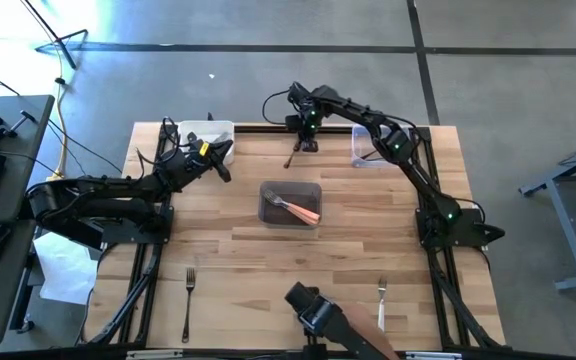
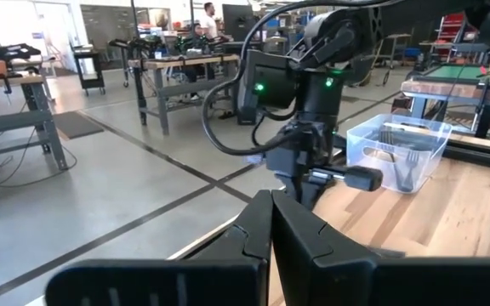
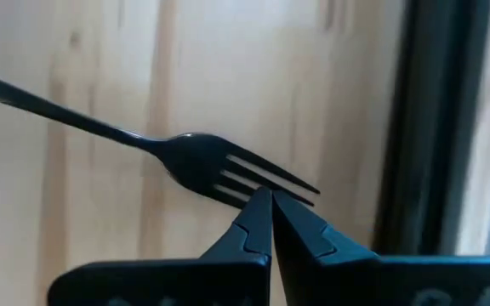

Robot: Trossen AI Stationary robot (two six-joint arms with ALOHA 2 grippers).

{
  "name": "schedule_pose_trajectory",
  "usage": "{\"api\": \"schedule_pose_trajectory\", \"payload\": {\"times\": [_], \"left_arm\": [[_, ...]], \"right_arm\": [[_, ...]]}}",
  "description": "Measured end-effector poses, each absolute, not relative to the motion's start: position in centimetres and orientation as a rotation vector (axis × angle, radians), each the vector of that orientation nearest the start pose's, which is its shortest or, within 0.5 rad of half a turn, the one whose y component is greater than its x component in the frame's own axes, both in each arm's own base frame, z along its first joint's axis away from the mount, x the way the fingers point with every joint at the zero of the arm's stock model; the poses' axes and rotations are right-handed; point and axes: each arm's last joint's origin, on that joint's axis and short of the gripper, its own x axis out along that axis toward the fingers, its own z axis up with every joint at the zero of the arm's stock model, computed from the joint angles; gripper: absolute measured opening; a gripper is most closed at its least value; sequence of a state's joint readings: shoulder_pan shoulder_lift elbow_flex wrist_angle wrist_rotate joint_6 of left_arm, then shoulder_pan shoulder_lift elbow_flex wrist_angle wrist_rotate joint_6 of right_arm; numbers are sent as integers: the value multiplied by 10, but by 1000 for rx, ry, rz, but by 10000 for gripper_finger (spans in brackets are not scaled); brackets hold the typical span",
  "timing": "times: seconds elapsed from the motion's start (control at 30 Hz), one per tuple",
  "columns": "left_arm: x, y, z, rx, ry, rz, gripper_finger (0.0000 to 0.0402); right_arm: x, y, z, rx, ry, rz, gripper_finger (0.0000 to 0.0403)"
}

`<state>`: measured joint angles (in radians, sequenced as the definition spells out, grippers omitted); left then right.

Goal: Sort silverware by color (type)
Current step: Put the top black fork into the transparent bin

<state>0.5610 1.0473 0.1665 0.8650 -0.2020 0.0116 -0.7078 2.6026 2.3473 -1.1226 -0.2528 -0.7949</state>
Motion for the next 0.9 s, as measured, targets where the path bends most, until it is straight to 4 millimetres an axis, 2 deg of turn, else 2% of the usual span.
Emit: {"api": "schedule_pose_trajectory", "payload": {"times": [0.17, 0.3, 0.47, 0.63, 0.77, 0.83, 0.9], "left_arm": [[155, 104, 180, 8, 21, 763, 0], [155, 104, 179, 10, 29, 762, 0], [155, 104, 178, 18, 43, 762, 0], [155, 104, 178, 29, 50, 762, 0], [155, 104, 178, 37, 58, 761, 0], [155, 104, 178, 32, 55, 762, 0], [155, 104, 178, 29, 55, 762, 0]], "right_arm": [[385, -324, 143, 25, 1367, 170, 0], [381, -322, 152, 43, 1398, 140, 0], [378, -320, 186, 35, 1343, 71, 0], [380, -312, 198, 59, 1337, 48, 3], [383, -297, 202, 83, 1378, 70, 34], [387, -291, 200, 134, 1404, 28, 63], [390, -287, 201, 226, 1422, -90, 93]]}}
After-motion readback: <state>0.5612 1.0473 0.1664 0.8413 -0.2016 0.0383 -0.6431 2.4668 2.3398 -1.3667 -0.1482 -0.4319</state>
